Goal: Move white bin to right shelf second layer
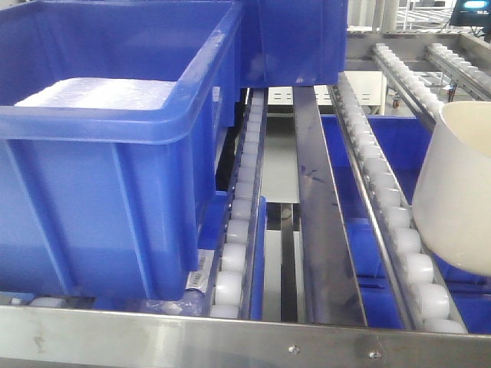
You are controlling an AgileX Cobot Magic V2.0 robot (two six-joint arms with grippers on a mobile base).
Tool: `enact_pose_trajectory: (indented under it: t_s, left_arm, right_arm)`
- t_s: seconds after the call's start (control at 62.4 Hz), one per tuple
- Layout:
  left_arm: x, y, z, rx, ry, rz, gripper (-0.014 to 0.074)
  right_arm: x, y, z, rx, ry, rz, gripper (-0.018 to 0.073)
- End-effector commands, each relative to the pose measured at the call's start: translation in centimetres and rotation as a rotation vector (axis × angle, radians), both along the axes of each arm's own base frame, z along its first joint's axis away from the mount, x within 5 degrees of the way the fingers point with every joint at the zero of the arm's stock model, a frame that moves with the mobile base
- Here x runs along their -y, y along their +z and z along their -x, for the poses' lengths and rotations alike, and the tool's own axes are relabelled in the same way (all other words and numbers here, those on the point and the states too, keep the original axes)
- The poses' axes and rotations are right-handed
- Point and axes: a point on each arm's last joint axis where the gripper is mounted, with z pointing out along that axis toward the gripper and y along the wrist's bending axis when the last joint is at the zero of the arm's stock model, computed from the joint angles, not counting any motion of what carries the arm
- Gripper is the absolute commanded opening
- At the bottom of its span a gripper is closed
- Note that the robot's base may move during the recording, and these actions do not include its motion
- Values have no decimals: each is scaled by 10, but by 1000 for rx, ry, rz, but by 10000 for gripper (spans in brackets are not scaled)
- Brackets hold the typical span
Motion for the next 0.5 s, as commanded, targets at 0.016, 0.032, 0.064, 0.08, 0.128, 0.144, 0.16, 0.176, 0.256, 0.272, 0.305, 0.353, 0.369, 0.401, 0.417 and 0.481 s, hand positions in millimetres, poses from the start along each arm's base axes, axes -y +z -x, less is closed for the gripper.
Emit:
enact_pose_trajectory:
  t_s: [0.016, 0.032, 0.064, 0.08, 0.128, 0.144, 0.16, 0.176, 0.256, 0.272, 0.305, 0.353, 0.369, 0.401, 0.417, 0.481]
  left_arm:
    - [0, -4, 0, 60, -2, 19, 85]
    - [0, -4, 0, 60, -2, 19, 85]
    - [0, -4, 0, 60, -2, 19, 85]
    - [0, -4, 0, 60, -2, 19, 85]
    - [0, -4, 0, 60, -2, 19, 85]
    - [0, -4, 0, 60, -2, 19, 85]
    - [0, -4, 0, 60, -2, 19, 85]
    - [0, -4, 0, 60, -2, 19, 85]
    - [0, -4, 0, 60, -2, 19, 85]
    - [0, -4, 0, 60, -2, 19, 85]
    - [0, -4, 0, 60, -2, 19, 85]
    - [0, -4, 0, 60, -2, 19, 85]
    - [0, -4, 0, 60, -2, 19, 85]
    - [0, -4, 0, 60, -2, 19, 85]
    - [0, -4, 0, 60, -2, 19, 85]
    - [0, -4, 0, 60, -2, 19, 85]
  right_arm:
    - [0, 16, 2, 110, -4, 22, 48]
    - [0, 16, 2, 110, -4, 22, 48]
    - [0, 16, 2, 110, -4, 22, 48]
    - [0, 16, 2, 110, -4, 22, 48]
    - [0, 16, 2, 110, -4, 22, 48]
    - [0, 16, 2, 110, -4, 22, 48]
    - [0, 16, 2, 110, -4, 22, 48]
    - [0, 16, 2, 110, -4, 22, 48]
    - [0, 17, 2, 115, -5, 25, 48]
    - [0, 17, 2, 115, -5, 25, 48]
    - [0, 17, 2, 115, -5, 25, 48]
    - [0, 18, 2, 125, -4, 25, 48]
    - [0, 18, 2, 127, -4, 24, 48]
    - [0, 18, 4, 134, -2, 19, 48]
    - [0, 17, 5, 134, -2, 18, 48]
    - [0, 12, 8, 137, -2, 18, 48]
